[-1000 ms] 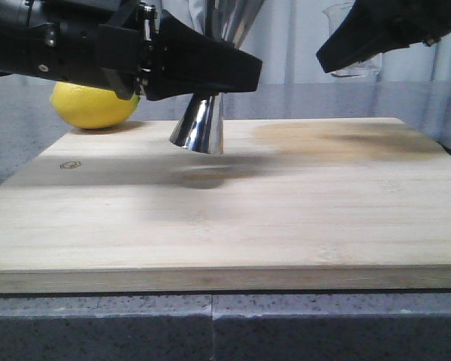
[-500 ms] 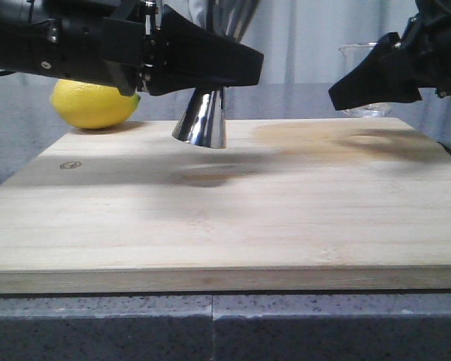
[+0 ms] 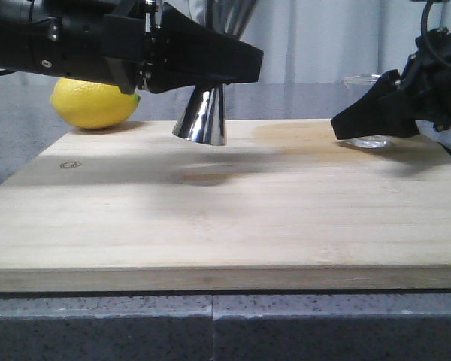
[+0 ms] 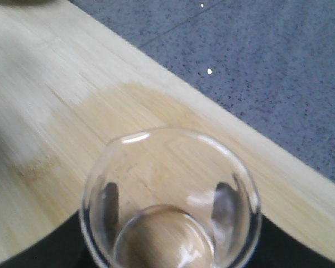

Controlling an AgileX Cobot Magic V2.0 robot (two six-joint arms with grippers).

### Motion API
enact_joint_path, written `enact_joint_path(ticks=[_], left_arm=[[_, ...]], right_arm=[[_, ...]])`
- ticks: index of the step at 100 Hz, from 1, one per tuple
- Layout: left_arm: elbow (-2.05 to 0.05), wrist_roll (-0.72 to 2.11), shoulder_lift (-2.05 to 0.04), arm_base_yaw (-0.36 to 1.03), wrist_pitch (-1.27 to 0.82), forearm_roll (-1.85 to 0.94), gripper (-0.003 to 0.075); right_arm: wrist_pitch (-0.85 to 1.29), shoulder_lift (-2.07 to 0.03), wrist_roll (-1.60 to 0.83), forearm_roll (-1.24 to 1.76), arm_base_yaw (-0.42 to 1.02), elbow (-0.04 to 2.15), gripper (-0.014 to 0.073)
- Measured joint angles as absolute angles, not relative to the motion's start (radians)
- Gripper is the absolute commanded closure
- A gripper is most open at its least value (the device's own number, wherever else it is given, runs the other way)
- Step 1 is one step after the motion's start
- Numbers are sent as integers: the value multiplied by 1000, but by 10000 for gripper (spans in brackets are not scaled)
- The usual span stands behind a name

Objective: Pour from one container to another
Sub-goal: 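Lower the beaker onto the board farther from the lemon with the right gripper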

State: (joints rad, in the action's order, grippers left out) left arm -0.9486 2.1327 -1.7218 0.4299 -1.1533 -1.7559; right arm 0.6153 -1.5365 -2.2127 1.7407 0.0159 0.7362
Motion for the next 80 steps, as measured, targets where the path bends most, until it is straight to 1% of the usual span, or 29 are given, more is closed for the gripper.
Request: enact_joint_path(ticks=[31, 61, 68, 73, 80], left_arm=[[-949, 2133, -1722, 430, -1153, -1756, 739], [-949, 2133, -1722, 430, -1153, -1756, 739], [-949, 2133, -1722, 430, -1153, -1756, 739], [-949, 2133, -1722, 430, -1153, -1756, 739], [-949, 2133, -1722, 430, -1153, -1756, 739]], right_arm=[[661, -1577, -2318, 1816, 16, 738, 471], [665, -1582, -2335, 1820, 16, 738, 464], [665, -1582, -2335, 1820, 16, 738, 431], [665, -1582, -2336, 1822, 16, 738, 385], [665, -1584, -2336, 1822, 16, 738, 298]])
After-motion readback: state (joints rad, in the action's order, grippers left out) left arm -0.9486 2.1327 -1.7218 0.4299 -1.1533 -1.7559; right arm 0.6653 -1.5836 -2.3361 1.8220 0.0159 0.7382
